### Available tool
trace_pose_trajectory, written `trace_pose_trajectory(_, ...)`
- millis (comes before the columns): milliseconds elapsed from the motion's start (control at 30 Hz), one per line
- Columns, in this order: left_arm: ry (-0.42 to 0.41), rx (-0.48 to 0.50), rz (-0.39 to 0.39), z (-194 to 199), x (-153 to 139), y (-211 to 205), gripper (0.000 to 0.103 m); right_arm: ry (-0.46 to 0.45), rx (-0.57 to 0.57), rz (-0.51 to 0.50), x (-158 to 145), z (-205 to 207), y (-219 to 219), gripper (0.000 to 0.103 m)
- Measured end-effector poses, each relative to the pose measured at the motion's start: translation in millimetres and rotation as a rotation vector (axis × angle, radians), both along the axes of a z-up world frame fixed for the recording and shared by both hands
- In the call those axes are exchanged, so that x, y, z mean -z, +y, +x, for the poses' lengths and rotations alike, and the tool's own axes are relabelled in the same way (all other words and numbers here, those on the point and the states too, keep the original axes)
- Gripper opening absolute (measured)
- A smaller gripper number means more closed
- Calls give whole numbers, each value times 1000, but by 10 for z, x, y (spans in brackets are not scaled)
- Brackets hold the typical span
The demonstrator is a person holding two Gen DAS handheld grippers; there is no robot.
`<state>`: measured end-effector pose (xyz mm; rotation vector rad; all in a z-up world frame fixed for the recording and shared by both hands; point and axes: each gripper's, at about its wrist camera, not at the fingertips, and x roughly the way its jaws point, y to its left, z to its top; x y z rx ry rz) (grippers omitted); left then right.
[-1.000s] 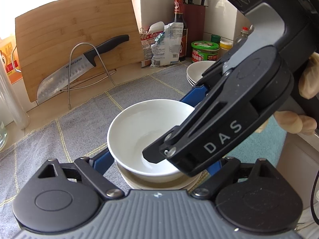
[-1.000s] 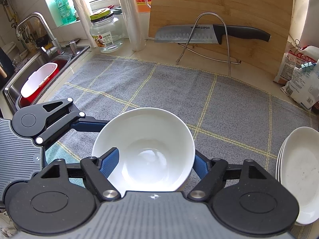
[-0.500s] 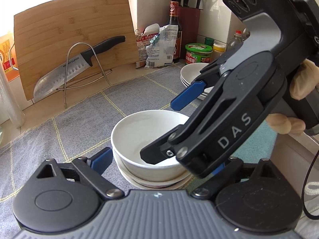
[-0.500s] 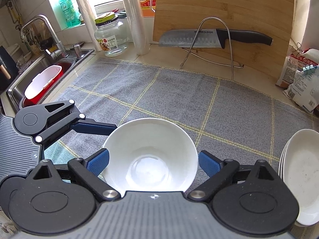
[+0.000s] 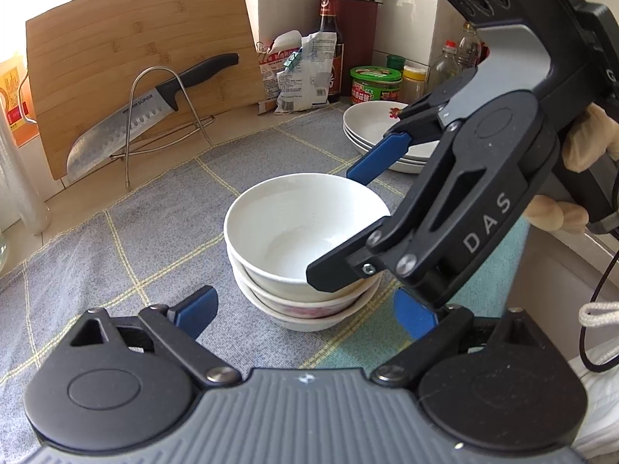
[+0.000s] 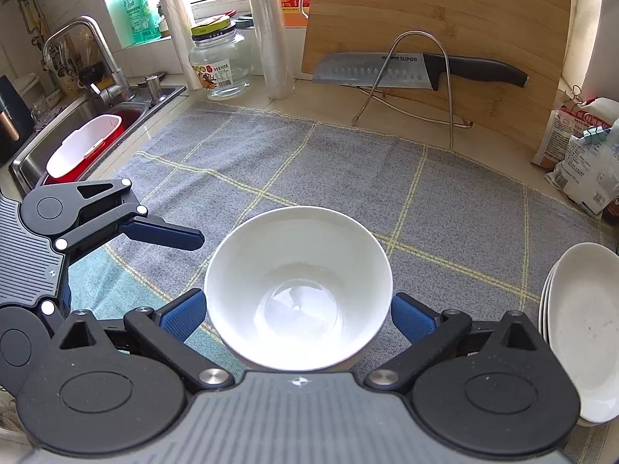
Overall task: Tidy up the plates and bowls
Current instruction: 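Open the right tool and withdraw it from the bowl stack, then bring the left and right tools to opposite sides of the bowl stack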
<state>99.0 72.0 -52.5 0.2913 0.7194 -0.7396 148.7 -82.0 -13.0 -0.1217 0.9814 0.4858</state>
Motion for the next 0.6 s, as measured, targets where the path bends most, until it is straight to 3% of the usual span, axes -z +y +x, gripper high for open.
trace_pose_trajectory(367,41,24,18,76,186,164,97,-16,6,24,-61,-219,-156,103)
trace_pose_trajectory(600,75,48,65,190,370,201,97,6,12,-43,144,-335,-182,103)
